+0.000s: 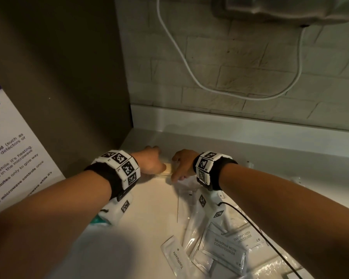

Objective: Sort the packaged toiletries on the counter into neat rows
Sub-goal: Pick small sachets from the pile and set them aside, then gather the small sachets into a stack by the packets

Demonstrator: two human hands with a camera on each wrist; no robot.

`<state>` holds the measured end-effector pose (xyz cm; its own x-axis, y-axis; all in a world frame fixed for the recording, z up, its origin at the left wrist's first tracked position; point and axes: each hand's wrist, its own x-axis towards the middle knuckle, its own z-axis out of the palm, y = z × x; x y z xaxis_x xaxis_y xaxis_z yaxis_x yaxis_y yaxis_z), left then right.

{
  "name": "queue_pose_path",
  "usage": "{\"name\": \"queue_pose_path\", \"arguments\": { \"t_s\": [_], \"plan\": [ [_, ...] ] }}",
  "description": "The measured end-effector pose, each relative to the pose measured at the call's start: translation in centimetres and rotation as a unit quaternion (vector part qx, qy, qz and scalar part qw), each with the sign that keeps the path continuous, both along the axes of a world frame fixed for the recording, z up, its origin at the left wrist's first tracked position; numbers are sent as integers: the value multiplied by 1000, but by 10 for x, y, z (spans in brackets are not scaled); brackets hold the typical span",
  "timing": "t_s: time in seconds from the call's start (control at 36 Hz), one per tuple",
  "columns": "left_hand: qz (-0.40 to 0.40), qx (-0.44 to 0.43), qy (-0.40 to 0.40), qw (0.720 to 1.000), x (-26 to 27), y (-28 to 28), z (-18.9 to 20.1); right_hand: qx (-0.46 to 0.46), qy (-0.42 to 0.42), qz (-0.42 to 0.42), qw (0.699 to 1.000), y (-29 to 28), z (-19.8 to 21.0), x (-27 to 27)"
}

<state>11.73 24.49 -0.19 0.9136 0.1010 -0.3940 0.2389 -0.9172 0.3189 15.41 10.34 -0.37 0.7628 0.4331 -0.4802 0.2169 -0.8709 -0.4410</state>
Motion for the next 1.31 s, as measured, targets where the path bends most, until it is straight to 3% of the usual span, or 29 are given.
{"name": "queue_pose_path", "arguments": {
  "t_s": [0.22, 0.61, 0.78, 0.94, 1.11, 1.31],
  "plan": [
    [-106, 46, -1, 993, -1, -4, 1, -74, -114, 70, 988, 4, -5, -1],
    [-101, 46, -29, 993, 0, -5, -9, -92, -123, 79, 985, 6, -9, 3],
    [-106, 65, -51, 991, -11, 2, 2, -52, -129, 67, 988, -8, 0, -8],
    [-101, -24, -199, 974, -47, -5, 16, -62, -198, 106, 972, -33, 30, -61],
    [-175, -31, -140, 974, -81, -40, -5, -144, -166, 198, 955, -51, 29, -148],
    [-180, 62, -34, 981, -85, -70, -22, -142, -166, 155, 963, -58, -8, -192]
  ]
}}
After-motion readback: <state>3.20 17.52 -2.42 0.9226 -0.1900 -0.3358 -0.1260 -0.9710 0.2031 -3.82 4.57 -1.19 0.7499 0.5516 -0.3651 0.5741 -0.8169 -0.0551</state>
